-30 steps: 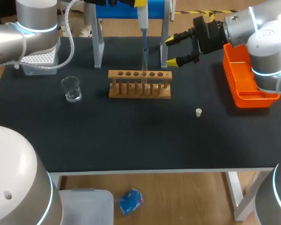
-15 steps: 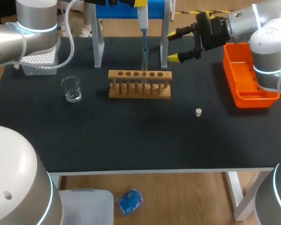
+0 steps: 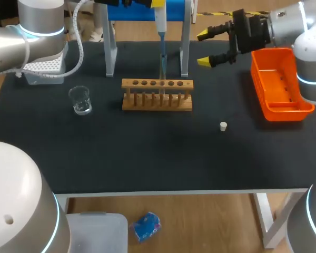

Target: Invert the test tube, pick up the pipette, mount the tip to pipette, aspirate from beaker and dispense into the tube, eject the tip, return the pipette, and cap with the stopper.

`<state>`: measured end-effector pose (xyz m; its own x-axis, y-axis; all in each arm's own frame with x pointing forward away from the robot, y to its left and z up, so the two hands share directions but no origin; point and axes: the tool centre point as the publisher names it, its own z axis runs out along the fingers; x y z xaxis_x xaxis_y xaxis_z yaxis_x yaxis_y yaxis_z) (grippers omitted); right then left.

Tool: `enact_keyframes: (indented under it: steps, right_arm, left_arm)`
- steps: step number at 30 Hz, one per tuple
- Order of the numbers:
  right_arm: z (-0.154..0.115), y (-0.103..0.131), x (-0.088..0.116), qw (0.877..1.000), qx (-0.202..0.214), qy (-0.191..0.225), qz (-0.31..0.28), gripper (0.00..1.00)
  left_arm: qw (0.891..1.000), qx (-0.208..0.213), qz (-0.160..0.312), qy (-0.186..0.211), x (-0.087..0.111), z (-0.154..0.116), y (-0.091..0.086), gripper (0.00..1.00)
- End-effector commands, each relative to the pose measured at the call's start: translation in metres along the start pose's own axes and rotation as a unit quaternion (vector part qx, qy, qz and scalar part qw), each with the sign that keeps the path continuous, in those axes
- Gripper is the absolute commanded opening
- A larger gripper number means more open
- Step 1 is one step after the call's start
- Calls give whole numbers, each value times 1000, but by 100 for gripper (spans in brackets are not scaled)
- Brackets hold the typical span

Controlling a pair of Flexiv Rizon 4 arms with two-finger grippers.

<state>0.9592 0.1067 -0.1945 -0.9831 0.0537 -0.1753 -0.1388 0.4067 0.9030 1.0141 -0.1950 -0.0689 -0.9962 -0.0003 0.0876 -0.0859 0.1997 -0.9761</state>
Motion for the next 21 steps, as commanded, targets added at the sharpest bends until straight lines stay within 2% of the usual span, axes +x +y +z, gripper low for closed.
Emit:
enact_keyframes:
  steps: [1, 21]
  right_arm:
    - [-1, 0, 1, 1000, 1, -1, 0, 100]
    - [-1, 0, 1, 1000, 1, -1, 0, 100]
  left_arm:
    - [1000, -1, 0, -2, 2, 0, -1, 0]
    - [1000, -5, 2, -6, 1, 3, -1, 0]
